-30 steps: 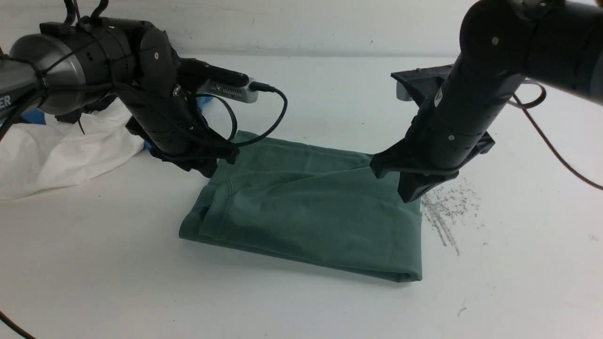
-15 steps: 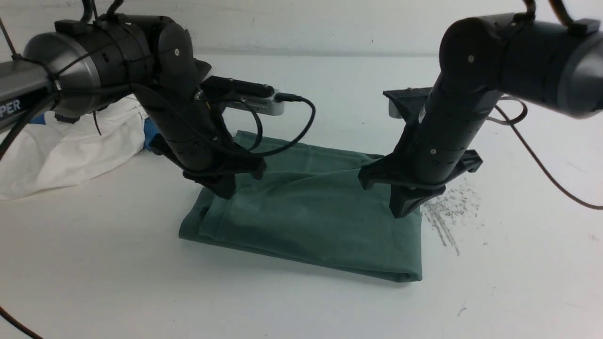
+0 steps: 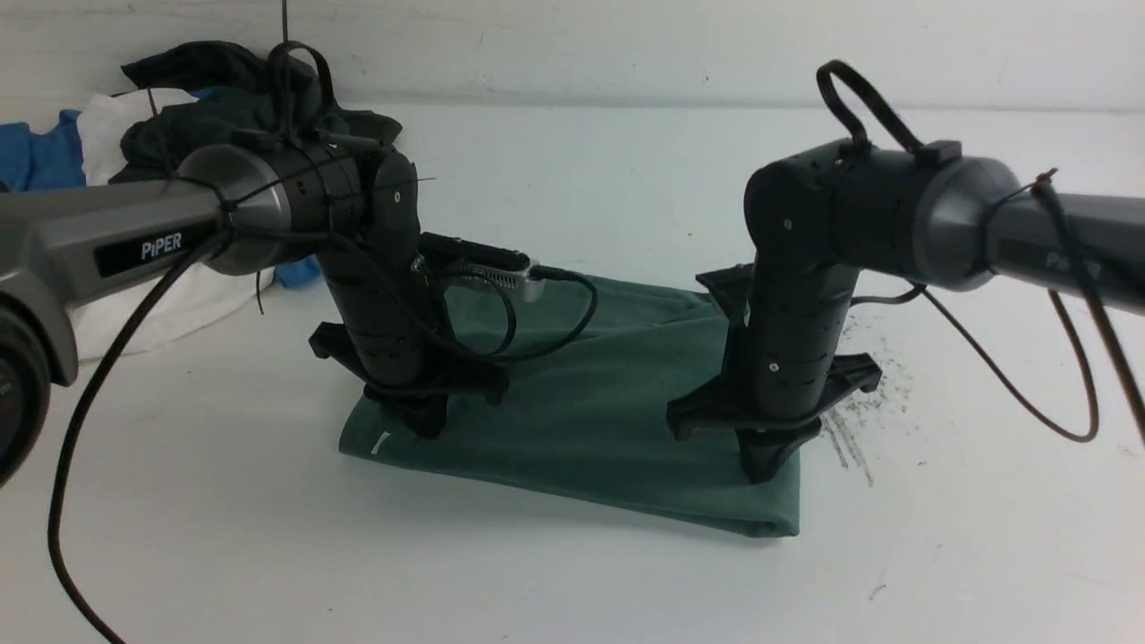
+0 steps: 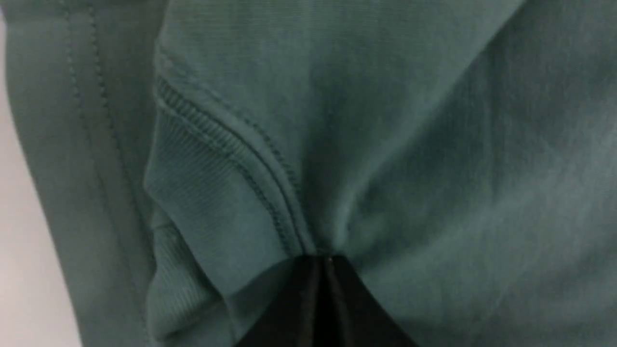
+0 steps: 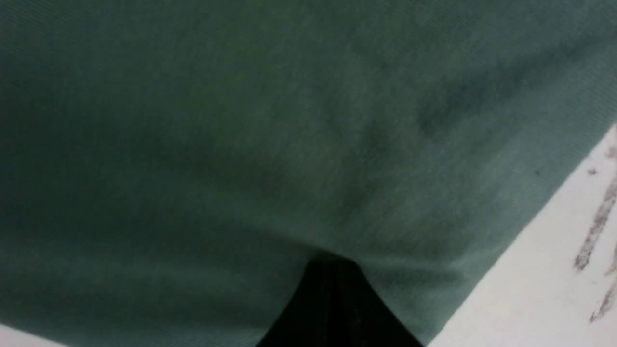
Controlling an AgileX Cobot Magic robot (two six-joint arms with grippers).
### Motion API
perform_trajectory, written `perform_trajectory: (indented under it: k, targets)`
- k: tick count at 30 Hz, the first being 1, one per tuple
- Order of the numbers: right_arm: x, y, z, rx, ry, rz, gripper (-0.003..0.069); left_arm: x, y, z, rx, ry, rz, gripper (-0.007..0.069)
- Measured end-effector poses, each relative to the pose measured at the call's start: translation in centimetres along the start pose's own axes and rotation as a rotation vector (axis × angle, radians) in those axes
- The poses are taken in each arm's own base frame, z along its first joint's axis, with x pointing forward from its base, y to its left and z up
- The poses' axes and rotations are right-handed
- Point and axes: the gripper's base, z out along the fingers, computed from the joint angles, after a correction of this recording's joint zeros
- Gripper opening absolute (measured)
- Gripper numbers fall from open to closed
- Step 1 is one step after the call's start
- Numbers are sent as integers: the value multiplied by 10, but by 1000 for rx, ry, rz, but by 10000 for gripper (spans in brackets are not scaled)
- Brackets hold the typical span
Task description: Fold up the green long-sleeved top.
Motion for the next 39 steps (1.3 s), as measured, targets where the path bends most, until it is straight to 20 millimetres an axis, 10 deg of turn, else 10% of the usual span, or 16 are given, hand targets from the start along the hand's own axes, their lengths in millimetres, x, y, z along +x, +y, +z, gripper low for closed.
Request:
perform_trajectory:
  k: [9, 23, 29, 39]
  targets:
    - [-2, -3, 6, 39, 5, -18, -15, 1, 5, -37, -70, -89, 23, -4]
    - [0, 40, -26, -51, -164, -109, -15, 69, 15, -201, -141, -353, -30, -4]
    - [-6, 41, 9, -32, -85, -139, -15, 112, 24, -195, -150, -309, -79, -4]
    - [-4, 35, 11, 34, -48, -184, -15, 165, 22, -186, -142, -322, -142, -4]
